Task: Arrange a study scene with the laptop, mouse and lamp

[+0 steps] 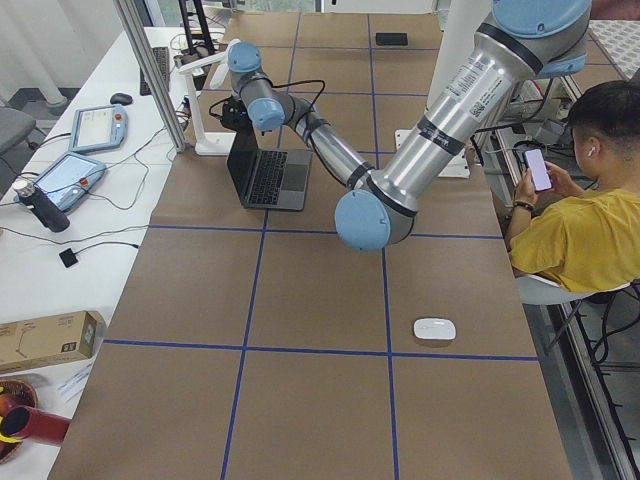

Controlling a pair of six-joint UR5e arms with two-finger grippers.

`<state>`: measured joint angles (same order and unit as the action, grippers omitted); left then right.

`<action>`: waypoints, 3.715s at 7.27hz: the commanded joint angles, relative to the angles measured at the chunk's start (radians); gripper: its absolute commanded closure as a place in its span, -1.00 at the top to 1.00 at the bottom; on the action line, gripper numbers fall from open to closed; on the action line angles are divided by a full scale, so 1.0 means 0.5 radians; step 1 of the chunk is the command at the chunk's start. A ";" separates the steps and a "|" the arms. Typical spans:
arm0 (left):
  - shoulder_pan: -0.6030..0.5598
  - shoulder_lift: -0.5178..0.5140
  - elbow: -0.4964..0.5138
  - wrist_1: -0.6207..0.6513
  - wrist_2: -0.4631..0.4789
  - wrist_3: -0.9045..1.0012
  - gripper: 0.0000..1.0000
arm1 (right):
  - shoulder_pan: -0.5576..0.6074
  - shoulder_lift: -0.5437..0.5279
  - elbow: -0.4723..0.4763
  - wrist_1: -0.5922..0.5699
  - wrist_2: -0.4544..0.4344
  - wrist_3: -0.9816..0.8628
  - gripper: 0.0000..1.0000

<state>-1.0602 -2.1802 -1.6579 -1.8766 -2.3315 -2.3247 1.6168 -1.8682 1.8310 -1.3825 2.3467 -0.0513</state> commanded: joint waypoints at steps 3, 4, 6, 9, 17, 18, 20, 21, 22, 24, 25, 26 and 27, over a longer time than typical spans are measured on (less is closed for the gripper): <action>-0.413 0.806 -0.396 0.004 -0.147 1.730 1.00 | 0.003 0.015 -0.069 0.001 -0.015 -0.005 1.00; -0.520 0.950 -0.372 0.025 -0.144 2.206 1.00 | 0.006 -0.003 -0.063 -0.005 -0.015 -0.002 1.00; -0.714 1.117 -0.247 0.120 -0.144 3.007 1.00 | 0.031 -0.007 -0.066 -0.024 -0.018 -0.011 1.00; -0.935 1.240 0.026 0.121 -0.144 3.889 1.00 | 0.034 -0.025 -0.054 -0.182 -0.121 0.026 1.00; -0.990 1.308 0.076 0.105 -0.147 3.996 1.00 | 0.290 -0.082 0.020 -0.404 0.078 1.133 1.00; -0.997 1.308 0.076 0.105 -0.147 3.996 1.00 | 0.325 -0.144 0.004 -0.410 -0.050 1.134 1.00; -1.003 1.308 0.076 0.105 -0.132 4.048 1.00 | 0.392 -0.132 -0.036 -0.407 -0.040 1.158 1.00; -1.003 1.308 0.094 0.114 -0.126 4.109 1.00 | 0.393 -0.172 0.037 -0.435 -0.039 1.292 1.00; -1.003 1.338 0.088 0.118 -0.123 4.113 1.00 | 0.393 -0.163 0.059 -0.441 0.025 1.706 1.00; -1.003 1.375 0.073 0.258 -0.120 4.125 1.00 | 0.387 -0.178 0.056 -0.471 0.065 1.891 1.00; -1.006 1.427 0.073 0.274 -0.123 4.243 1.00 | 0.380 -0.178 0.044 -0.502 0.056 1.919 1.00; -1.006 1.458 0.067 0.271 -0.123 4.251 1.00 | 0.304 -0.163 0.053 -0.645 0.035 1.922 1.00; -1.009 1.464 0.064 0.268 -0.120 4.254 1.00 | 0.288 -0.178 0.047 -0.741 0.040 1.919 1.00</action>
<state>-1.5635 -1.4592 -1.6235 -1.7444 -2.3926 -0.2076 1.7803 -1.9542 1.8561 -1.6908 2.3683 0.9048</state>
